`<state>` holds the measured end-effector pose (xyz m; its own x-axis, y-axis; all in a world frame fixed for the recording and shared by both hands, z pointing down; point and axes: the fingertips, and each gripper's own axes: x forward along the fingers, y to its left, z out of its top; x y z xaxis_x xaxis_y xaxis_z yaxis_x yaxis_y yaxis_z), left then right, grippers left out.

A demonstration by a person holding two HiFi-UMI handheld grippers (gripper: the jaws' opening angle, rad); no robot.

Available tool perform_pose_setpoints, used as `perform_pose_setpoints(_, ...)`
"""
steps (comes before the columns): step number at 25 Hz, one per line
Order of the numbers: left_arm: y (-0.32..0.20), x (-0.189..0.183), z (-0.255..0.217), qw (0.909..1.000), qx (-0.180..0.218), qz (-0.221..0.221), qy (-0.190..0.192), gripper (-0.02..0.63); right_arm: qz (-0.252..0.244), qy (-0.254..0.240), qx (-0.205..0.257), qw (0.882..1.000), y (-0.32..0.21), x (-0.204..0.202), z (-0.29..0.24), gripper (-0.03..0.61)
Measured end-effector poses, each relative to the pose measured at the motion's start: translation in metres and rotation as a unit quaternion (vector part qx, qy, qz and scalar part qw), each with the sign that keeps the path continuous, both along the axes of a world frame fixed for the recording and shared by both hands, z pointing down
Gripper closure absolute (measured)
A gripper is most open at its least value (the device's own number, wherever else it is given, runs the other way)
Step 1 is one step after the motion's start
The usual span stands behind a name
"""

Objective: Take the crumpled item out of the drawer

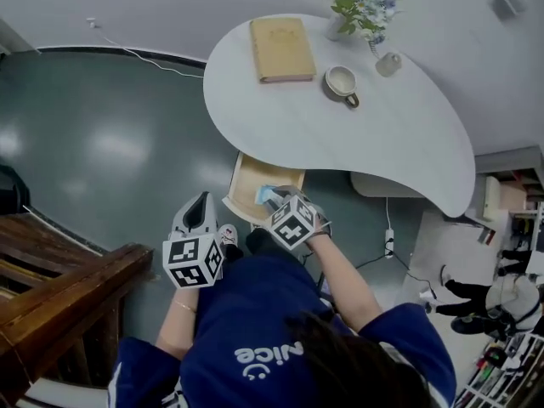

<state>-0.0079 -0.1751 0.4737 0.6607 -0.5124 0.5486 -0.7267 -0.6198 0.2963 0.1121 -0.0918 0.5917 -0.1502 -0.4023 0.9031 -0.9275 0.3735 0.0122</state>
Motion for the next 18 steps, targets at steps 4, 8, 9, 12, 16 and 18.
perform_pose_setpoints(4, -0.001, 0.010, -0.001, 0.9999, -0.001, 0.016, 0.003, 0.609, 0.035, -0.013, 0.017, 0.999, 0.002, 0.005, -0.014, 0.471)
perform_pose_setpoints(8, 0.002, 0.023, -0.004, 0.9992, 0.000, 0.039, 0.000, 0.609, 0.066, -0.011, 0.032, 0.997, 0.008, 0.012, -0.027, 0.471)
perform_pose_setpoints(9, 0.003, 0.026, -0.005, 0.9989, 0.002, 0.046, -0.001, 0.609, 0.075, -0.011, 0.036, 0.996, 0.009, 0.014, -0.031, 0.471)
perform_pose_setpoints(12, 0.004, 0.035, -0.008, 0.9979, 0.011, 0.064, -0.001, 0.609, 0.104, -0.012, 0.049, 0.993, 0.012, 0.021, -0.041, 0.471)
perform_pose_setpoints(16, 0.008, 0.046, -0.013, 0.9968, 0.012, 0.079, 0.007, 0.609, 0.140, -0.016, 0.065, 0.988, 0.015, 0.029, -0.055, 0.471)
perform_pose_setpoints(18, 0.010, 0.051, -0.015, 0.9960, 0.015, 0.088, 0.010, 0.609, 0.157, -0.020, 0.075, 0.984, 0.015, 0.033, -0.062, 0.471)
